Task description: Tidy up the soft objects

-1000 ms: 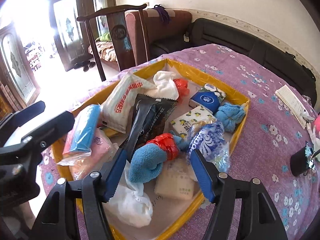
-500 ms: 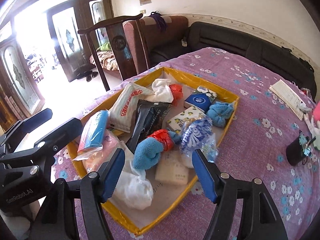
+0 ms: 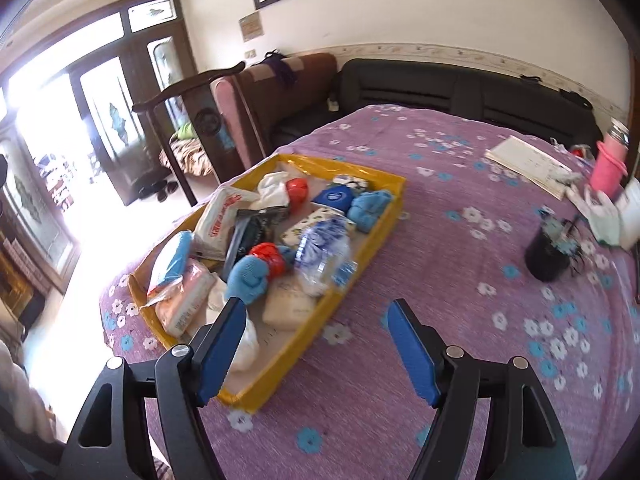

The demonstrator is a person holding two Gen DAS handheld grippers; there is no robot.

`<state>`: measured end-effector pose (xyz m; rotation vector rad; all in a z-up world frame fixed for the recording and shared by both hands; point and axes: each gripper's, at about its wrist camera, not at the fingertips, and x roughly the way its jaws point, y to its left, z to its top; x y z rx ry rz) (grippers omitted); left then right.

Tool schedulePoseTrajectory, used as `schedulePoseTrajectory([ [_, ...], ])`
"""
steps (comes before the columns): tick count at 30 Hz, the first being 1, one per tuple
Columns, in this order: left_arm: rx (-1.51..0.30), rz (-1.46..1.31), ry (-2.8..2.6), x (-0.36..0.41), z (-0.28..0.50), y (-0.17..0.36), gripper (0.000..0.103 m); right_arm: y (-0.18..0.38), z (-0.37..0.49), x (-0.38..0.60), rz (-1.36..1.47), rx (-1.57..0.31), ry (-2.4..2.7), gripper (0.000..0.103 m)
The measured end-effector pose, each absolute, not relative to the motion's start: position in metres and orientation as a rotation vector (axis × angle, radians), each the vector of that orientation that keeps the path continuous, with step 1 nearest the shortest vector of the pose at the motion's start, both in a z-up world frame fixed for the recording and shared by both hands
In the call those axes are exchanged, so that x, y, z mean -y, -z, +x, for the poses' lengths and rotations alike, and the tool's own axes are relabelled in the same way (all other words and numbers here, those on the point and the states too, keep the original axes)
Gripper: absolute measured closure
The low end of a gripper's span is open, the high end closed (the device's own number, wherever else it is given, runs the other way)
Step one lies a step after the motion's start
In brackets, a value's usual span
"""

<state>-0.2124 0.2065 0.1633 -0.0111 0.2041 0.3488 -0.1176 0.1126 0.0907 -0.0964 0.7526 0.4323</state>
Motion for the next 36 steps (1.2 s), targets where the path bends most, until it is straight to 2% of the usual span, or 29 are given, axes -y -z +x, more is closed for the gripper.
schedulePoseTrajectory([
  [4,-0.360,0.081,-0.244,-0.180,-0.189,-0.148,0.000,-0.097,-0.136,-0.098,-0.113,-0.704,-0.396,0.024],
  [6,-0.384,0.078,-0.241,-0.172,-0.183,-0.142,0.000,-0.099,-0.147,-0.093,-0.145,-0.668,-0.369,0.019],
  [14,-0.485,0.010,-0.214,-0.162,-0.168,-0.127,0.000,-0.092,-0.169,-0.085,-0.264,-0.605,-0.316,0.012],
  [36,-0.677,-0.090,-0.203,-0.188,-0.119,-0.072,0.000,-0.048,-0.133,-0.093,-0.279,-0.762,-0.301,0.010],
])
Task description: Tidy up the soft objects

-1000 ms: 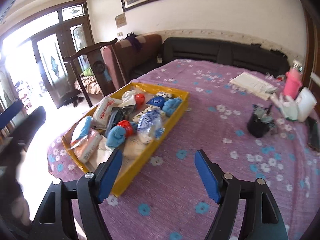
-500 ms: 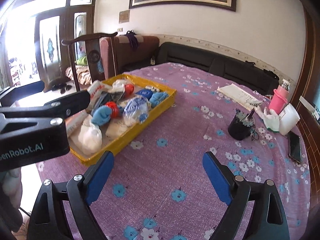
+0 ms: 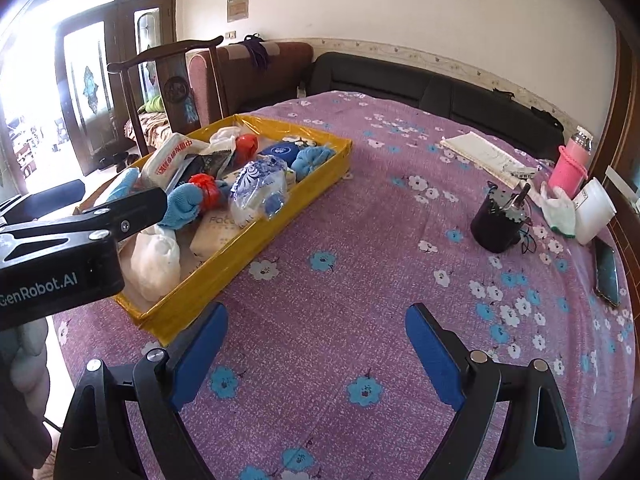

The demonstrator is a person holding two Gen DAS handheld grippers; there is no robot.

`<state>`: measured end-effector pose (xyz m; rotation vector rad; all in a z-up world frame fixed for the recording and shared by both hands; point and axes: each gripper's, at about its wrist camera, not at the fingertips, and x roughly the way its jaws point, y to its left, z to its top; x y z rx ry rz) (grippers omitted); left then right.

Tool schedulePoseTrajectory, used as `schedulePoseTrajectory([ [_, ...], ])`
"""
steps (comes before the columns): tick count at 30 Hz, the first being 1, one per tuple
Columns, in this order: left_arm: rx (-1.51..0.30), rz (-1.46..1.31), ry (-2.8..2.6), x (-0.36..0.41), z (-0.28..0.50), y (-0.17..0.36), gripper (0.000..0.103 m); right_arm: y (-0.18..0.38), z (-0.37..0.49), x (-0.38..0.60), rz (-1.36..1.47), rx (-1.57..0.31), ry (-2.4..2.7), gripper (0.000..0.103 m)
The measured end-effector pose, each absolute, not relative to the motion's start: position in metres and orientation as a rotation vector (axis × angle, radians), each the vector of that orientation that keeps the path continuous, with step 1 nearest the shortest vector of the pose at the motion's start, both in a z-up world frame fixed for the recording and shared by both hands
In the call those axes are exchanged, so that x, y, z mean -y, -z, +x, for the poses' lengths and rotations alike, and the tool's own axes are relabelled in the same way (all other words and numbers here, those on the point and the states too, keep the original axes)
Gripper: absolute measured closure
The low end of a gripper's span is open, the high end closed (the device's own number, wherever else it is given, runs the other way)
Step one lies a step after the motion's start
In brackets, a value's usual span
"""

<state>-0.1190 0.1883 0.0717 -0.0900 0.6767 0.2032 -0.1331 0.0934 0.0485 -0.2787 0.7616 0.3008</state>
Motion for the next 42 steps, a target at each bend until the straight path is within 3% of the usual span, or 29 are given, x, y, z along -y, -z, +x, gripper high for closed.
schedulePoseTrajectory([
  [42,-0.716,-0.098,-0.203,-0.188,-0.105,-0.063,0.000,-0.047,-0.133,-0.105,-0.311,-0.762,-0.330,0.010],
])
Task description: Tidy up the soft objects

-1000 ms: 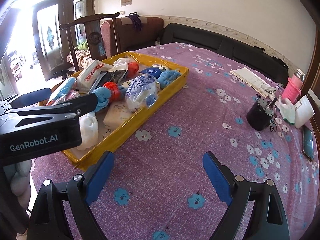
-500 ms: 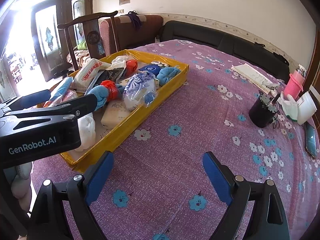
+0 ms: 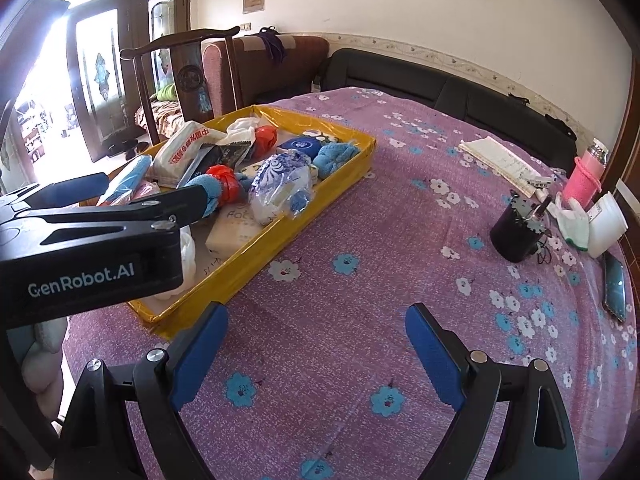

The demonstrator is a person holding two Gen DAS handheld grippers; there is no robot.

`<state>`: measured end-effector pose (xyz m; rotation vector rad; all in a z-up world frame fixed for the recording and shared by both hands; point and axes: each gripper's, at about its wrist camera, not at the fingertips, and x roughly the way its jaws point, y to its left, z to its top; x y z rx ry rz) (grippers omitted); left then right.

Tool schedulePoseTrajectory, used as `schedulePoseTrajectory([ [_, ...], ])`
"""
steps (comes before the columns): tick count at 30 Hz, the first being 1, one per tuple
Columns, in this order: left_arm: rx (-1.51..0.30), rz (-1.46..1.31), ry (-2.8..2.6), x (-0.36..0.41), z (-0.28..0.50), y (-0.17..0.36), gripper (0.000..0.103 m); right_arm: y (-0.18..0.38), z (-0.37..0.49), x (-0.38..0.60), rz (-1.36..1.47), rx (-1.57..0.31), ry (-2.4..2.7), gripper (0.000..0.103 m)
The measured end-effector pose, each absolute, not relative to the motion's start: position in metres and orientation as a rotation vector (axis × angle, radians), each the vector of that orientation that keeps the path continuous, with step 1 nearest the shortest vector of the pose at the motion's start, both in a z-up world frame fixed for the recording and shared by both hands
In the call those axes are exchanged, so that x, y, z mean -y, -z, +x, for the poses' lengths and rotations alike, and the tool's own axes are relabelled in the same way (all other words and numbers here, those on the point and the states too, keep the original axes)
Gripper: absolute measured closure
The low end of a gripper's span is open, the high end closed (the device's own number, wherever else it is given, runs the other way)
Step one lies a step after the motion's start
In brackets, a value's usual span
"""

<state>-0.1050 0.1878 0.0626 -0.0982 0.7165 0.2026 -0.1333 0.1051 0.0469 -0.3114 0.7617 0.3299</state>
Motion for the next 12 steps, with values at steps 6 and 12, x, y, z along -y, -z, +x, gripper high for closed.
schedulePoseTrajectory([
  [6,-0.712,-0.055,-0.189,-0.164,-0.108,-0.070,0.000,-0.055,-0.136,-0.083,-0.266,-0.749,-0.310,0.010],
  [12,-0.706,-0.038,-0.196,-0.151,-0.110,-0.076,0.000,-0.059,-0.134,-0.057,-0.212,-0.756,-0.287,0.010],
])
